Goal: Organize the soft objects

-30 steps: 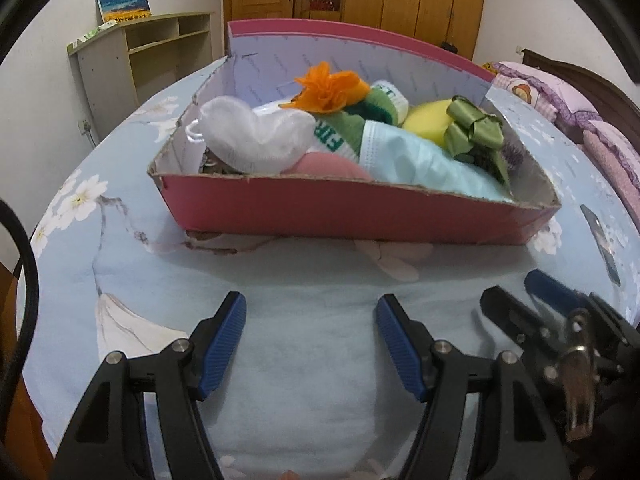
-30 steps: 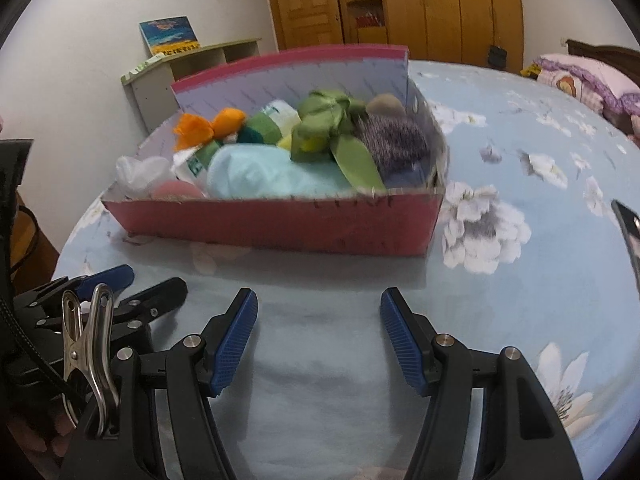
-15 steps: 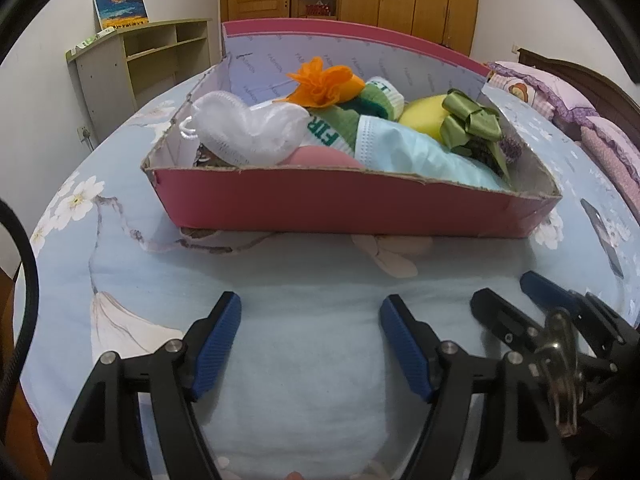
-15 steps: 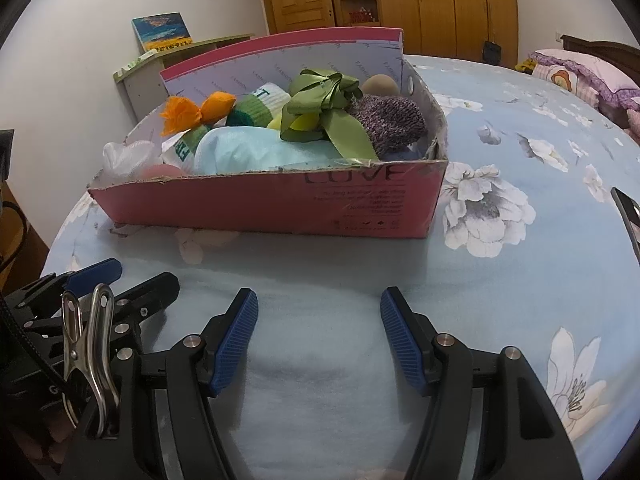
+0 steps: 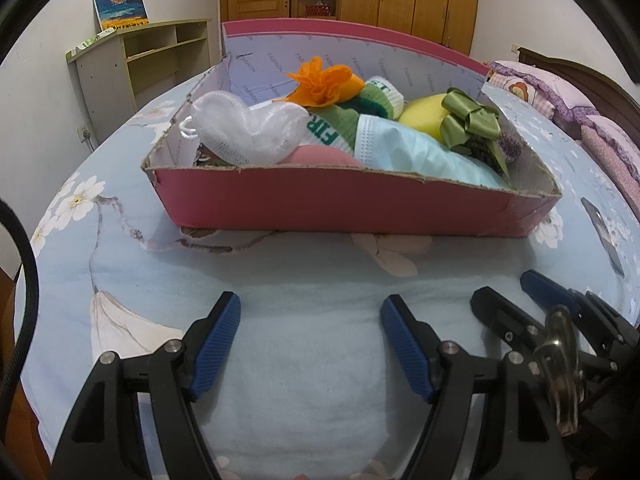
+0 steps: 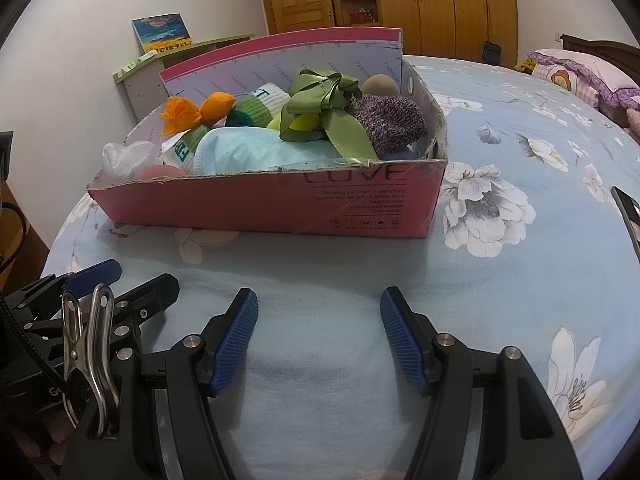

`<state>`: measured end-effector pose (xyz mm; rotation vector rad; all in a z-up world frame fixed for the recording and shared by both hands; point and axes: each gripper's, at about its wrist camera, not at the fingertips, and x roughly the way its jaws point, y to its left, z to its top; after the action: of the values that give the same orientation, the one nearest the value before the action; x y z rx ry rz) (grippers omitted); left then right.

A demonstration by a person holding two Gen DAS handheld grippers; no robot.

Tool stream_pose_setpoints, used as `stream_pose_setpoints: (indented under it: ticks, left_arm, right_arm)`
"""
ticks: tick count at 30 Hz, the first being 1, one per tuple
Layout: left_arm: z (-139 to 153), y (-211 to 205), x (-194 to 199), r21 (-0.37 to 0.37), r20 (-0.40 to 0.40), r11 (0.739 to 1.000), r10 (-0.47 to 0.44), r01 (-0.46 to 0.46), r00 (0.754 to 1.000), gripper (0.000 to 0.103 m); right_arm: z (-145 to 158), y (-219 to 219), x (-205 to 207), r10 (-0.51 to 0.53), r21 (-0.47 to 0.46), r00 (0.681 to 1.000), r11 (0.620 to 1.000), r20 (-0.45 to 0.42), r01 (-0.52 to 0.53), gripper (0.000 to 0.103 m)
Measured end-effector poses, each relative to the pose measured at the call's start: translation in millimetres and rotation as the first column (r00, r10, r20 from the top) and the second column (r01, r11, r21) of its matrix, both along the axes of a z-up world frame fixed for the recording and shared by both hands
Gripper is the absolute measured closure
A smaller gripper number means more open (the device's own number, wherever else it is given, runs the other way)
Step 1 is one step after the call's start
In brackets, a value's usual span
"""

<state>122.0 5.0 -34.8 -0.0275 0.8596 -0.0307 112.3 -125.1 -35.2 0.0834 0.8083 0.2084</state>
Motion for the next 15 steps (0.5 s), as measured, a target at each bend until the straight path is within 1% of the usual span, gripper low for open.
stream_pose_setpoints:
  ticks: [6,15]
  left_arm:
    - [0.0,-0.6,-0.5,0.008,-0.003,1.0,0.002,-0.002,1.0,0.026]
    - [-0.9,0.8,-1.0,-0.002,-0.002,1.0,0.002,-0.002,1.0,0.025]
  right_arm:
    - [-0.1,0.0,0.0,0.0,0.0,1.0,1.0,0.0,0.0,0.037]
    - [-0.1,-0.9,0.3,0.0,0.004,1.0,1.0,0.0,0.0,0.037]
